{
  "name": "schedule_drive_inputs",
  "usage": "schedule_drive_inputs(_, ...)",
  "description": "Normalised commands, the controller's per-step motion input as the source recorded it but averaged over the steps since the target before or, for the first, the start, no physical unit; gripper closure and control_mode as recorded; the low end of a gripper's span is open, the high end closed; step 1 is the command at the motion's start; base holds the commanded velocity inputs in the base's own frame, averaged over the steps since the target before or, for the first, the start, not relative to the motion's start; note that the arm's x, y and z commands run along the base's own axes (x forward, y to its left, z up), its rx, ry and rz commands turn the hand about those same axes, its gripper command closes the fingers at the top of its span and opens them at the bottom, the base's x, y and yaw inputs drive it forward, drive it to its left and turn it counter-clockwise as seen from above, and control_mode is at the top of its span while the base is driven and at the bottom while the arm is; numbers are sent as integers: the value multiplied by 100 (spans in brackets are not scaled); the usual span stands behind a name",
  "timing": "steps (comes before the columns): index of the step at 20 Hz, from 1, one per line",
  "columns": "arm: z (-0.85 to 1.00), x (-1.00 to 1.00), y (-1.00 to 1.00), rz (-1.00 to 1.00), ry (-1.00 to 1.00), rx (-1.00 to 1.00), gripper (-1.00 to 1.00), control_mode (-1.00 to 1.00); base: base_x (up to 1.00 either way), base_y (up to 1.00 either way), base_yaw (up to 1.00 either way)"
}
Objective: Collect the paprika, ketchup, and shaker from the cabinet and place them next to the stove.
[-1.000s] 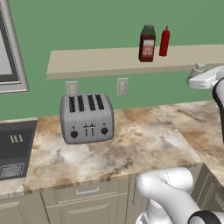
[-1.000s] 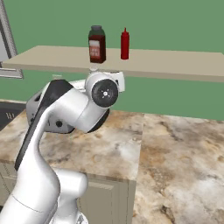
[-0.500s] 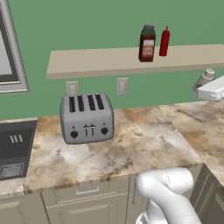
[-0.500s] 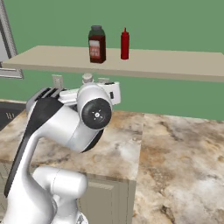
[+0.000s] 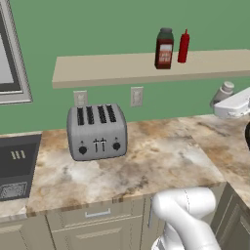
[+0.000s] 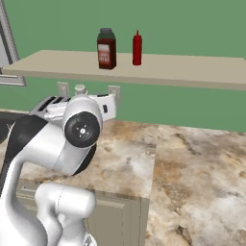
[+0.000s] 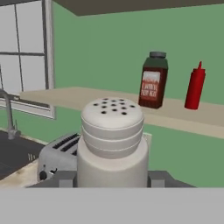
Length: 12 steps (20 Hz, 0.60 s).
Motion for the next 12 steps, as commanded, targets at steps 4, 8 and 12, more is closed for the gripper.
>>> schedule_drive_inputs(4,-6,-20,45,0,1,0,100,-100,0,0,0)
schedule_drive_inputs(8,-1,-8,36,0,0,0,100,100,-10,40,2)
schedule_drive_inputs(12,0,0,0,0,0,0,100,100,-20,91,10)
